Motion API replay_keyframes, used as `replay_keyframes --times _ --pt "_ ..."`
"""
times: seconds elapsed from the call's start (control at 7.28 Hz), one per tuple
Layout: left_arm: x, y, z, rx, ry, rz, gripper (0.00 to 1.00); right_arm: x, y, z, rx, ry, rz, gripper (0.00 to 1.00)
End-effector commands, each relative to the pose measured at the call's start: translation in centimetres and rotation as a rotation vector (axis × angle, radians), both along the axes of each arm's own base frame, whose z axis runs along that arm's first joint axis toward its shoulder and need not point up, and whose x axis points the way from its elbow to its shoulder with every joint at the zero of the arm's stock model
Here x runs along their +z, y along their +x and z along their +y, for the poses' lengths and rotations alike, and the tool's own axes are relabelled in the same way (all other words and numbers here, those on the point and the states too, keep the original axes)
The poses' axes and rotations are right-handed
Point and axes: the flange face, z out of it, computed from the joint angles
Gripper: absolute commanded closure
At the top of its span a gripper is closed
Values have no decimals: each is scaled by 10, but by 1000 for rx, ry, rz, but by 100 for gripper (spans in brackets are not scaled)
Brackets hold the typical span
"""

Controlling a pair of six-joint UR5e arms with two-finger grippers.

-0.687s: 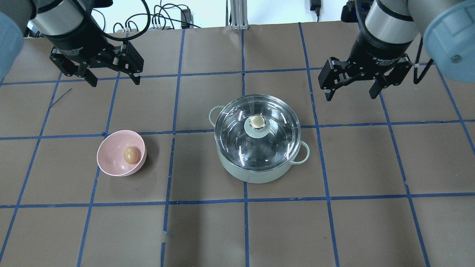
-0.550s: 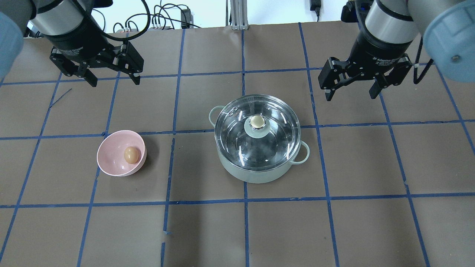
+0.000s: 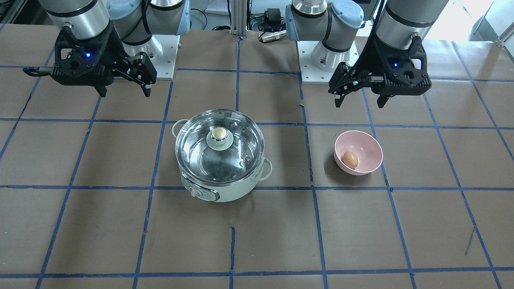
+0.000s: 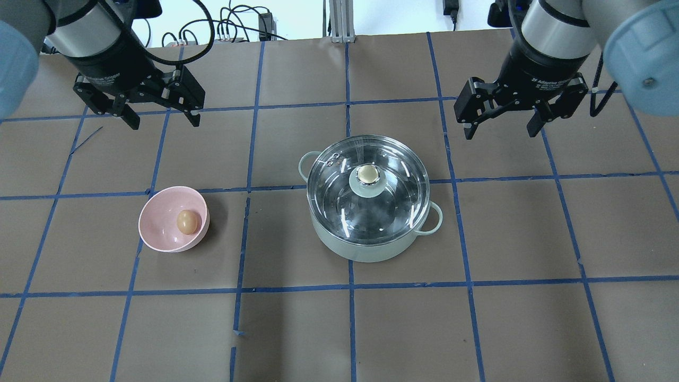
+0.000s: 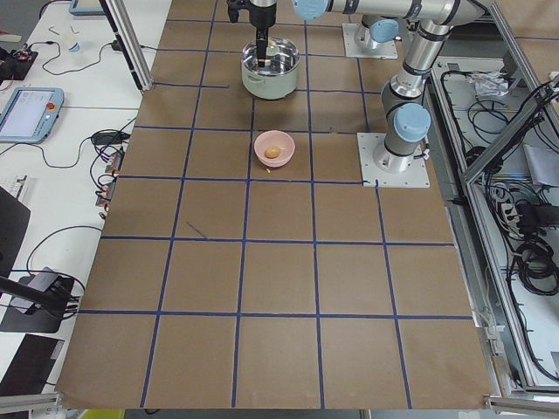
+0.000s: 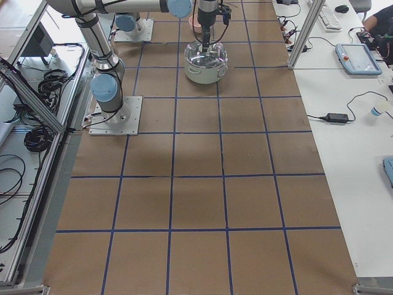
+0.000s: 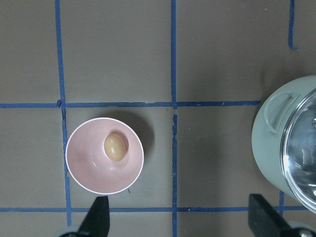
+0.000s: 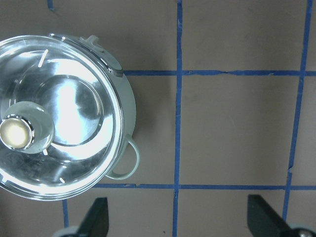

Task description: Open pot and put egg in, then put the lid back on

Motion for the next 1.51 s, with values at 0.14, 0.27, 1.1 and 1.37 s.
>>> replay_keyframes --times 0.14,0.27,1.1,1.37 --pt "-84 59 -4 121 35 2 1 -12 50 -21 -11 -97 -9 0" --pt "-108 65 -2 139 -6 -3 1 -18 95 -19 -5 -116 -19 0" --pt "-190 102 27 232 -9 -21 6 -115 191 -8 -65 -51 26 3" --pt "-216 100 36 195 -50 -27 7 -136 191 -9 -65 -47 29 2"
